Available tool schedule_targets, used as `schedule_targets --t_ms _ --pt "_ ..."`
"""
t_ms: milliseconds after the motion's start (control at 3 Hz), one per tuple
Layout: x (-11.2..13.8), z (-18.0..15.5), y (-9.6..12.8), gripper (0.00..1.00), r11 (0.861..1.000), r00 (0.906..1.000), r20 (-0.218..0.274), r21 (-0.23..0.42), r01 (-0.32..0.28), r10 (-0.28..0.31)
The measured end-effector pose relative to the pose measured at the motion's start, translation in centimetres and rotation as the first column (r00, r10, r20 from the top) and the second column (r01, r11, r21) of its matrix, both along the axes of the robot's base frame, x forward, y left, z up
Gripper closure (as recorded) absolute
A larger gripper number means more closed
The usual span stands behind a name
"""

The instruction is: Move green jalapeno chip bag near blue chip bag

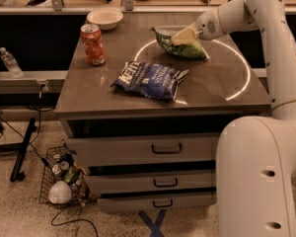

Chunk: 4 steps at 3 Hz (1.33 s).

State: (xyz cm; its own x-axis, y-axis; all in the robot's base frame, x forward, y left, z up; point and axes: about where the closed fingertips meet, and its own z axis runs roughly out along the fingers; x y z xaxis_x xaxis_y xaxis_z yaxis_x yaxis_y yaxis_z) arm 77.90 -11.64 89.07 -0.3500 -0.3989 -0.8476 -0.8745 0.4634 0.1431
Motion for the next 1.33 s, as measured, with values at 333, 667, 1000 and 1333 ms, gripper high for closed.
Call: schedule_targets --t_ms 333,667,1000,1333 --pt "-2.8 1.6 0.1 1.00 0.997 0.9972 -0.001 -0.015 -0.075 0.075" --pt "-4.9 1.8 0.0 1.00 0.988 0.9911 0.008 -0.086 -0.132 0.133" --pt "-6.4 0.9 0.1 0.84 0.975 0.9843 -0.001 -0.137 -0.175 0.177" --pt "-6.3 0.2 0.8 0.53 0.974 0.9833 -0.010 -0.135 -0.181 0.182"
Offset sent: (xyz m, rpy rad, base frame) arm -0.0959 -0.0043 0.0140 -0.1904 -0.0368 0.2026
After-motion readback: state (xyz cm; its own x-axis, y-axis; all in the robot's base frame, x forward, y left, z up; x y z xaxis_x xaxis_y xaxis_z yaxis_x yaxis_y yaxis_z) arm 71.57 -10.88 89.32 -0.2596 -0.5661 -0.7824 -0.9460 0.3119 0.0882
